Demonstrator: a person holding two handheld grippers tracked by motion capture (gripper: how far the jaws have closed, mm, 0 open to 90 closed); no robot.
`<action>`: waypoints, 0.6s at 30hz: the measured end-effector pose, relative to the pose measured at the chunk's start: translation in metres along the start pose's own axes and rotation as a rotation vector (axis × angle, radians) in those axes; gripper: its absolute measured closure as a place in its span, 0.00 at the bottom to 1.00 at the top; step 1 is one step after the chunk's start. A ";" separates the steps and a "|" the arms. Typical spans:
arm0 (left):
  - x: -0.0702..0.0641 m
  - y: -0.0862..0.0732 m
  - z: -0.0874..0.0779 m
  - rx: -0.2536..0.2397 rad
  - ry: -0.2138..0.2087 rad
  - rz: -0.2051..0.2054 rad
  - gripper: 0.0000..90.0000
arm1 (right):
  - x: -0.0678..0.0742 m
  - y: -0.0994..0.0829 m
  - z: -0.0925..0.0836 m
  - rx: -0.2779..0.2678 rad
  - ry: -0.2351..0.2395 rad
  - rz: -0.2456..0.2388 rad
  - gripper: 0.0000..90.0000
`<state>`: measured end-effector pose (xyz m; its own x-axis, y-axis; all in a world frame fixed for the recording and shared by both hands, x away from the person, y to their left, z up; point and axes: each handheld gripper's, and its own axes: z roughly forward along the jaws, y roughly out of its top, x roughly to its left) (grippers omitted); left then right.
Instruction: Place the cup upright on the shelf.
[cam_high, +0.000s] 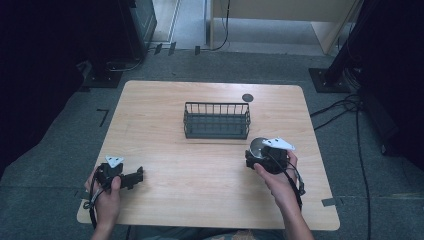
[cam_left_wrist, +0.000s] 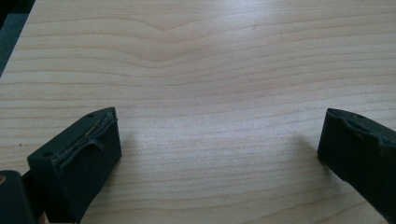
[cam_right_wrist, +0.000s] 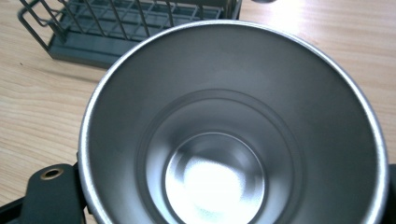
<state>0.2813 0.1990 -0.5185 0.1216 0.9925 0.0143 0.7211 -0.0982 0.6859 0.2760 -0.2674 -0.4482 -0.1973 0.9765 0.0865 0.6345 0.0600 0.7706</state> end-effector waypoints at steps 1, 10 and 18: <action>0.000 0.000 0.000 0.000 0.000 0.000 0.00 | 0.001 0.002 0.000 -0.003 0.002 -0.004 0.20; 0.000 0.000 0.000 0.000 0.000 0.000 0.00 | 0.009 0.016 -0.001 -0.019 0.020 -0.030 0.20; 0.000 0.000 0.000 -0.001 0.000 0.000 0.00 | 0.013 0.029 -0.002 -0.044 0.038 -0.056 0.20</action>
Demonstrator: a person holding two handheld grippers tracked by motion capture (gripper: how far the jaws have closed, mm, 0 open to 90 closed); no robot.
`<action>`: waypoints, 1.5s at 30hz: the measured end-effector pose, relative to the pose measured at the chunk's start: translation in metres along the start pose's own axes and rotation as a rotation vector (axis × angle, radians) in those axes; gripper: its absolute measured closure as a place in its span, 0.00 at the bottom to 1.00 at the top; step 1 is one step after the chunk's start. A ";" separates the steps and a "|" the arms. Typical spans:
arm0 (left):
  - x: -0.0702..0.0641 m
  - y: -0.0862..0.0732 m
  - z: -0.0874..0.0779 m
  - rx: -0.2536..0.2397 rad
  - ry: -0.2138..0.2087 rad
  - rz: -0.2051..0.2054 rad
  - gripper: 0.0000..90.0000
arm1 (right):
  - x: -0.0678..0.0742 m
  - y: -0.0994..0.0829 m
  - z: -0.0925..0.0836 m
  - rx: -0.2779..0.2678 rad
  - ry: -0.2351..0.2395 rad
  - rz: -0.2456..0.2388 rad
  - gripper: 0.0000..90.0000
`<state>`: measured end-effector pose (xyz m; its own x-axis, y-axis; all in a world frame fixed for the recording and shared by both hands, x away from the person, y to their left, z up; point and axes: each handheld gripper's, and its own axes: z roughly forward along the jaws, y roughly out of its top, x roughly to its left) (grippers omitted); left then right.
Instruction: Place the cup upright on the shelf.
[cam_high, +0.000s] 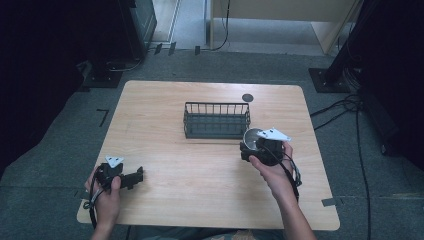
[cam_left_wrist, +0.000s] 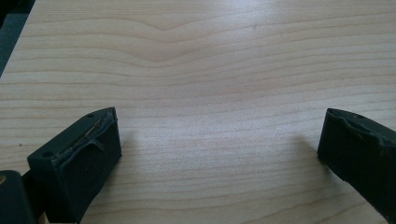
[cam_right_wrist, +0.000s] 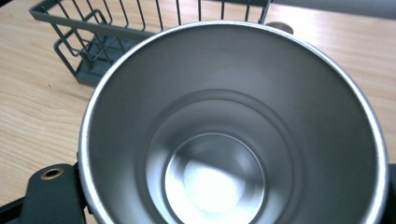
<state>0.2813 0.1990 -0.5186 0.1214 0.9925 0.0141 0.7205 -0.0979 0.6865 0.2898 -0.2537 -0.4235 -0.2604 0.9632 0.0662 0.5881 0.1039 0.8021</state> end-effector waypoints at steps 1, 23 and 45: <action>0.000 0.000 0.000 0.000 0.000 0.000 0.00 | 0.000 0.002 -0.001 -0.004 -0.001 -0.007 0.20; 0.000 0.000 0.000 -0.001 0.000 -0.003 0.00 | 0.011 0.040 0.005 -0.059 0.011 -0.049 0.20; 0.000 0.000 0.000 0.000 0.000 -0.002 0.00 | 0.016 0.082 0.039 -0.045 0.048 -0.040 0.20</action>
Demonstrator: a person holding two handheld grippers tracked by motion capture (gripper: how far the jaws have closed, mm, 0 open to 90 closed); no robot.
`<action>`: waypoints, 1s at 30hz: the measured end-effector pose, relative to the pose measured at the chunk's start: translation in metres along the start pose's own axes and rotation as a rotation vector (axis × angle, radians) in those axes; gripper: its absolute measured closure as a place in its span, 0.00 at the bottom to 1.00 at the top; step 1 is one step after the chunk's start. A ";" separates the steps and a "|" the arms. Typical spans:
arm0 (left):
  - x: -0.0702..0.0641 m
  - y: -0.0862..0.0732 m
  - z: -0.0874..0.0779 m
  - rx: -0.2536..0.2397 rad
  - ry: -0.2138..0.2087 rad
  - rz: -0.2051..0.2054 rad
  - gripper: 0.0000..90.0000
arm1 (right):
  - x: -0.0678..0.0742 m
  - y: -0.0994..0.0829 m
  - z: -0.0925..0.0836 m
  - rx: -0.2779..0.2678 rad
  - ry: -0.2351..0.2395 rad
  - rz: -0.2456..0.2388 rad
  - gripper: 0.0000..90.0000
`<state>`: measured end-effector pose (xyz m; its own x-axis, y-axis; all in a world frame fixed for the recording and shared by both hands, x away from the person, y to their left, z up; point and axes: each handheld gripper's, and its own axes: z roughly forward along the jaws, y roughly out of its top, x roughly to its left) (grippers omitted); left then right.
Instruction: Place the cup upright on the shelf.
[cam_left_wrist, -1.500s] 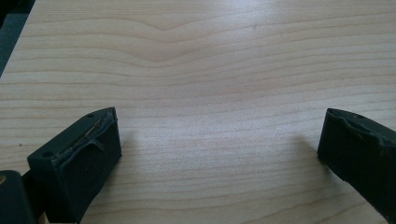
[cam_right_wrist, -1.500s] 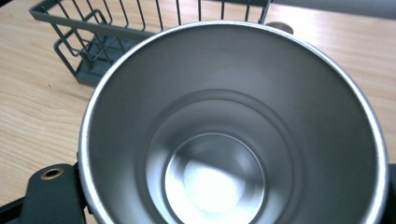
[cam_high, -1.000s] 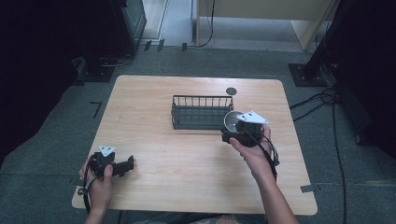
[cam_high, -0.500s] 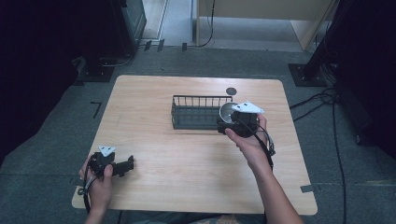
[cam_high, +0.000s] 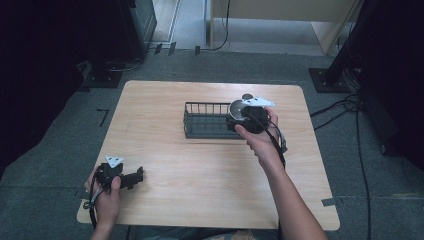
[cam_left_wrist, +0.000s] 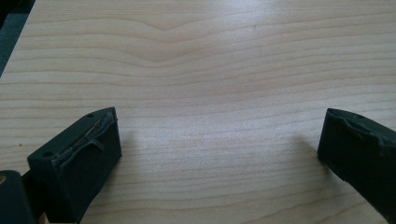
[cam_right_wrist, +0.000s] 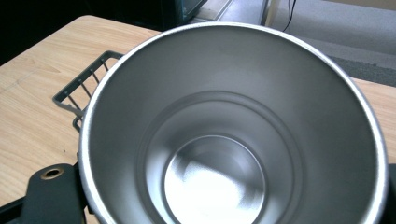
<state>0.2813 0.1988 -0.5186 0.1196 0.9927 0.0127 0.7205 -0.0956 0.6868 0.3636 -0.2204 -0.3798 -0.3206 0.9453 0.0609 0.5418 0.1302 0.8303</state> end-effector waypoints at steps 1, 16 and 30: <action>0.000 0.000 0.000 0.000 0.000 0.000 0.00 | 0.000 0.002 0.002 0.002 0.004 0.004 0.20; 0.000 0.000 0.000 0.000 0.000 0.001 0.00 | -0.006 0.015 0.045 0.001 0.000 0.027 0.20; 0.000 0.000 0.000 0.001 0.000 0.001 0.00 | -0.002 0.004 0.081 0.062 -0.032 0.015 0.20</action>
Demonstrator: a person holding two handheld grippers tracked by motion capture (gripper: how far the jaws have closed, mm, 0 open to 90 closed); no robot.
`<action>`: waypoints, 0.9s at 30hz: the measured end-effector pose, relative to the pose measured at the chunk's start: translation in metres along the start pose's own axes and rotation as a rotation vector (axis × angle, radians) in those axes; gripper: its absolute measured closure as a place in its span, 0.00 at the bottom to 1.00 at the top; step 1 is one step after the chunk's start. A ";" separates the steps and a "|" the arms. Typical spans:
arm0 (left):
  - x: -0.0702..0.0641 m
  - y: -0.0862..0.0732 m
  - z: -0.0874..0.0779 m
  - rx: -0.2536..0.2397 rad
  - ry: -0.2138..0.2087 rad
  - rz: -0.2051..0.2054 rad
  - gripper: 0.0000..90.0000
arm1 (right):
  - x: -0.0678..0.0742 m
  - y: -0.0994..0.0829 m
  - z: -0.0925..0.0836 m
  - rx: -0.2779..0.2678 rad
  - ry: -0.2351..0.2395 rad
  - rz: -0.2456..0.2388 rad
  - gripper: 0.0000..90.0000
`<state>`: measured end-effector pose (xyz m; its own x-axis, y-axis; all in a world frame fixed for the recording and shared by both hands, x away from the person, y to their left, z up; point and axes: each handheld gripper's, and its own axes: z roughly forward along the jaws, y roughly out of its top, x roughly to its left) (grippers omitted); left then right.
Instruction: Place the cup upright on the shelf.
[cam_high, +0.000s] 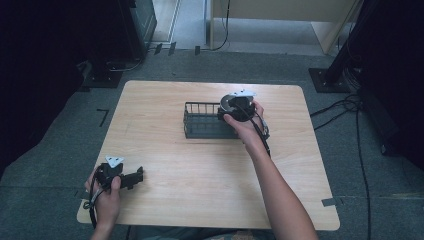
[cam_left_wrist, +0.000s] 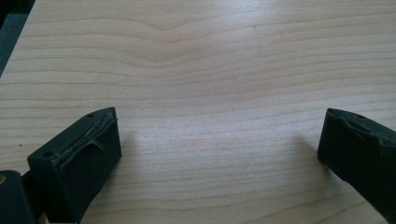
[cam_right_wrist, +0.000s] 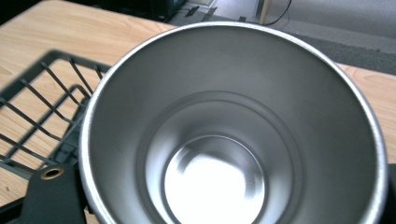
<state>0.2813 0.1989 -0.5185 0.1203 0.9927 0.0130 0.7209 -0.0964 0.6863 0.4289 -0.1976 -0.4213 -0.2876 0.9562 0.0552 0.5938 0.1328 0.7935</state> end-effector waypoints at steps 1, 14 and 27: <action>0.000 0.000 0.000 0.000 0.000 0.000 0.00 | 0.000 -0.001 0.002 0.001 0.001 -0.003 0.20; 0.000 0.000 0.000 -0.001 0.000 0.000 0.00 | 0.004 -0.011 0.016 0.052 -0.010 -0.012 0.20; 0.000 0.000 0.000 0.000 0.000 0.000 0.00 | 0.001 -0.012 0.017 0.104 -0.002 -0.006 0.18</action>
<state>0.2813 0.1989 -0.5185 0.1203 0.9926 0.0132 0.7210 -0.0965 0.6862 0.4342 -0.1937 -0.4405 -0.2898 0.9558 0.0496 0.6668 0.1644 0.7269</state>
